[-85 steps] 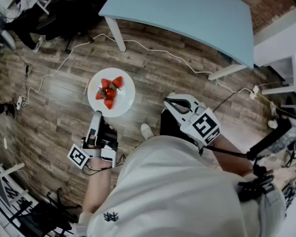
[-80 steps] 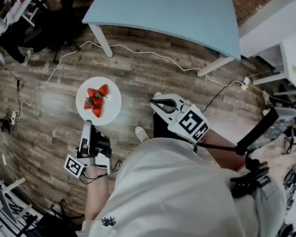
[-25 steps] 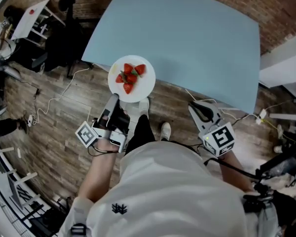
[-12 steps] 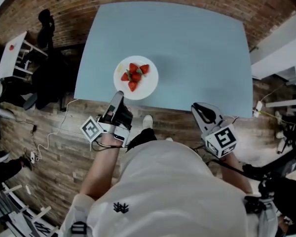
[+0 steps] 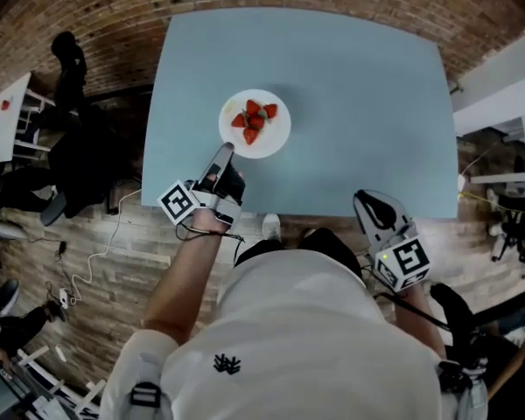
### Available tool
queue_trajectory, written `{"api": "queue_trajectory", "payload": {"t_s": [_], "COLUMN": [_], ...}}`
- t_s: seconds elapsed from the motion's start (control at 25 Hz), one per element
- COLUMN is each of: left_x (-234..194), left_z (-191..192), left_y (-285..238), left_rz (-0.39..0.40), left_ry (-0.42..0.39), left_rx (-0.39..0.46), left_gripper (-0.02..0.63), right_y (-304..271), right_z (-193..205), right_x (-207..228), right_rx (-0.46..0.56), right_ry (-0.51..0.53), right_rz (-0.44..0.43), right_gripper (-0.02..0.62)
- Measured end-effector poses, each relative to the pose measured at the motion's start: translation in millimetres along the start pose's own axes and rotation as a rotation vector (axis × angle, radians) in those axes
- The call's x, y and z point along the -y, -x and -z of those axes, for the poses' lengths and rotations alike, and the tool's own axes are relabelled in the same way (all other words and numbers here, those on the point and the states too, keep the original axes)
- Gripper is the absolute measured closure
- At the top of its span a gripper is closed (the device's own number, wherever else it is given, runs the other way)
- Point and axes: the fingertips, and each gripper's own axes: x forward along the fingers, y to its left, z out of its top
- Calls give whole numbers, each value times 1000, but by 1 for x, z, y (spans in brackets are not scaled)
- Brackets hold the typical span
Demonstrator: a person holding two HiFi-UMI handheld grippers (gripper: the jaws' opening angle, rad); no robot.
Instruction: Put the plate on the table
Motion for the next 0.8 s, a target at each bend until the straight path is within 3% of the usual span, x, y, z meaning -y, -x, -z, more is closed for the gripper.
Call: {"api": "queue_trajectory", "payload": {"t_s": [0.24,0.44,0.8], "left_x": [-45,-84,-135], "left_z": [-30,-54,-75], "left_y": [-22,-48,-80], "left_rz": [-58,-89,-118], "left_ry": [22,33,47], "left_rx": [41,88,141], "left_gripper": [595,595,595], "right_y": [-18,-50,-68], "right_z": [-4,-12,-7], "right_x": [18,45,84], "right_rx": [-55,-83,-139], "right_ry": [-18,2,3], "right_rz": [-8,-66,-91], "right_gripper": [568,568,568]}}
